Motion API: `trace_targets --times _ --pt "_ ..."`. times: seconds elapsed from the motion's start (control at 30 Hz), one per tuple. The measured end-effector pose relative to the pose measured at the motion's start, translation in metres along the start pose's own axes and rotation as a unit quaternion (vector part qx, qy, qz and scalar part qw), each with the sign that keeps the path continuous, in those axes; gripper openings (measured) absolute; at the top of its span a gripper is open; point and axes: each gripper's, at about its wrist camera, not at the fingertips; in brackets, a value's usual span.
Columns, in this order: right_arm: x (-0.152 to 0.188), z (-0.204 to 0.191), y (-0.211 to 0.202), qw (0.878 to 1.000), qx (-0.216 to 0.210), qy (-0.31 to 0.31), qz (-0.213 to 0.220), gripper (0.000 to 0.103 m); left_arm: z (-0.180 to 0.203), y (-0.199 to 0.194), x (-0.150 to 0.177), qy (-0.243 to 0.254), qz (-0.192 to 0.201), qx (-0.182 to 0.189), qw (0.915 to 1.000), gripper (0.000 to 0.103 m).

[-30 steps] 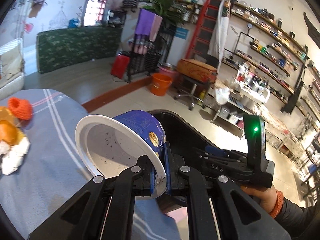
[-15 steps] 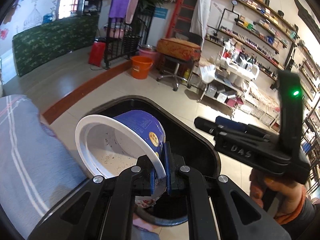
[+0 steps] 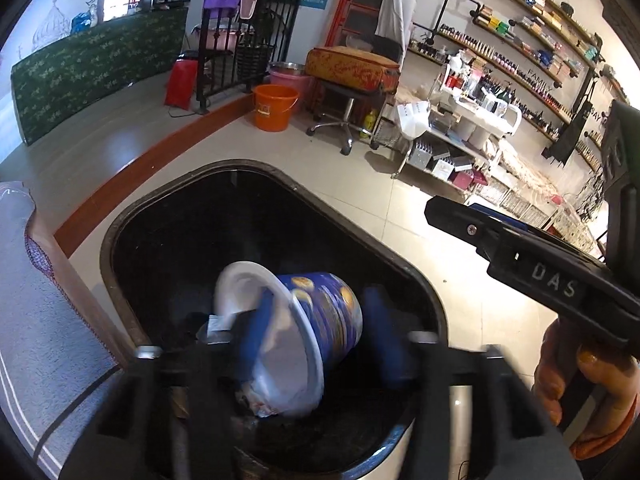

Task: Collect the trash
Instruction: 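Carry the cup and paper strip over the bin and release both, then move both tools back over the table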

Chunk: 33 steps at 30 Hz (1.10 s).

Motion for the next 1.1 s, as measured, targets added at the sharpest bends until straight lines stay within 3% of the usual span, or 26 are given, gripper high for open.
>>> trace_targets --times 0.03,0.1,0.3,0.43,0.67,0.93,1.1 --pt "-0.001 0.001 0.000 1.000 0.002 0.002 0.001 0.062 0.002 -0.002 0.000 0.003 0.007 0.001 1.0000 0.073" --pt "-0.001 0.004 0.000 1.000 0.004 0.005 0.002 0.063 0.004 -0.003 0.000 0.012 0.013 -0.003 0.9998 0.081" --pt "-0.002 0.003 0.000 1.000 0.005 0.004 0.001 0.063 0.011 -0.010 0.001 0.033 0.019 -0.024 0.9990 0.084" --pt "-0.001 -0.003 -0.002 1.000 -0.001 -0.001 0.000 0.063 -0.001 -0.025 0.005 0.006 0.034 -0.027 0.9990 0.086" --pt "0.003 -0.041 -0.003 0.999 -0.035 -0.032 -0.002 0.071 -0.016 -0.062 0.016 -0.020 0.064 -0.076 0.9948 0.089" --pt "0.015 -0.108 -0.008 0.990 -0.103 -0.095 -0.016 0.075 -0.042 -0.113 0.035 -0.056 0.101 -0.150 0.9820 0.093" --pt "0.027 -0.163 -0.020 0.977 -0.157 -0.144 -0.019 0.076 -0.066 -0.153 0.053 -0.098 0.127 -0.195 0.9676 0.094"
Point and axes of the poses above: each gripper's, at about its wrist camera, not at the fingertips, and y roughly the way its jaws point, z to its right, x to its underside, and after that the axes turned 9 degrees about x, right-handed
